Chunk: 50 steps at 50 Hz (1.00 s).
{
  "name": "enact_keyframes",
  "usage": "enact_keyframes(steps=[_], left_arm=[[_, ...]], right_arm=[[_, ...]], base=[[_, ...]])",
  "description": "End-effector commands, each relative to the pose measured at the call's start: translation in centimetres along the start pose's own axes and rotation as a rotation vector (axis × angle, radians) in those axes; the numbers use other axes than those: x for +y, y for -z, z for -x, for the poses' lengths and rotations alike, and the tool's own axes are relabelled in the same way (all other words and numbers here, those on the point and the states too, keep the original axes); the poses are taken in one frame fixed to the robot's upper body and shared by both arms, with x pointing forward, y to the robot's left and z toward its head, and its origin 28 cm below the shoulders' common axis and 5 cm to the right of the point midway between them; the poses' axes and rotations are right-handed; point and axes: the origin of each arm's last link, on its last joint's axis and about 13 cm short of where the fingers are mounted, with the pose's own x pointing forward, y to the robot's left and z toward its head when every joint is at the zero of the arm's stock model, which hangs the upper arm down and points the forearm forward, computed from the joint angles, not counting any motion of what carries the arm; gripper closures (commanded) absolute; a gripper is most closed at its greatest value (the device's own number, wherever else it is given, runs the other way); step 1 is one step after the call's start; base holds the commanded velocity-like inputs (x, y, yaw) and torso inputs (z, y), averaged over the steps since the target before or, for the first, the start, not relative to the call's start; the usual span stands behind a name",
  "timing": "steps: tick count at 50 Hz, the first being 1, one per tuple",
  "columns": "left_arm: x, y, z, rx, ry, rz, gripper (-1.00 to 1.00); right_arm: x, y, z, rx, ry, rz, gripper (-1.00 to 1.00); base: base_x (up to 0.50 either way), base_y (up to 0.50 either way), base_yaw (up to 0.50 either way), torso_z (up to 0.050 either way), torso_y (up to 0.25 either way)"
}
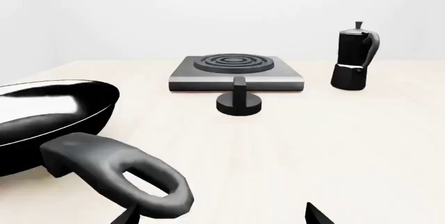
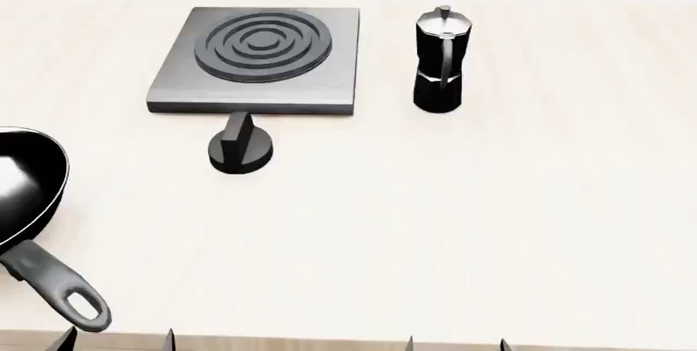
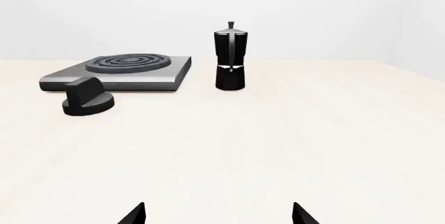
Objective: Turn on the stove.
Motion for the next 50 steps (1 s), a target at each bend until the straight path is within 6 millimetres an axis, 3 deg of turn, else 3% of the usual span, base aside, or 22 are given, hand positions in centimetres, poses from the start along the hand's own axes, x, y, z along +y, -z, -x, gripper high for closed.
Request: enact_keyframes(steps=[1, 17, 37, 50], left_arm=[[0.0, 0.1, 0.0, -0.001, 0.000, -0.005, -1.00], [0.1, -0.2, 0.2, 0.038, -0.013, -0.028, -1.00], [-0.1, -4.1, 1.3, -0.044, 0.004, -0.068, -1.00], [-0.3, -7.3, 0.6, -0.106, 0.016, -0.050, -1.00]], right_arm=[[0.0, 0.1, 0.0, 0.015, 0.003, 0.006, -1.00], [0.1, -0.1, 0.1, 0.035, 0.028, 0.028, -1.00], [0.6, -4.9, 0.8, 0.001, -0.011, 0.074, -1.00], [1.0, -9.6, 0.8, -0.096, -0.048, 0.090, -1.00]], base=[[0.00, 0.00, 0.00, 0.000, 0.000], [0.00, 0.00, 0.00, 0.000, 0.000], [0.00, 0.00, 0.00, 0.000, 0.000], [0.00, 0.00, 0.00, 0.000, 0.000]])
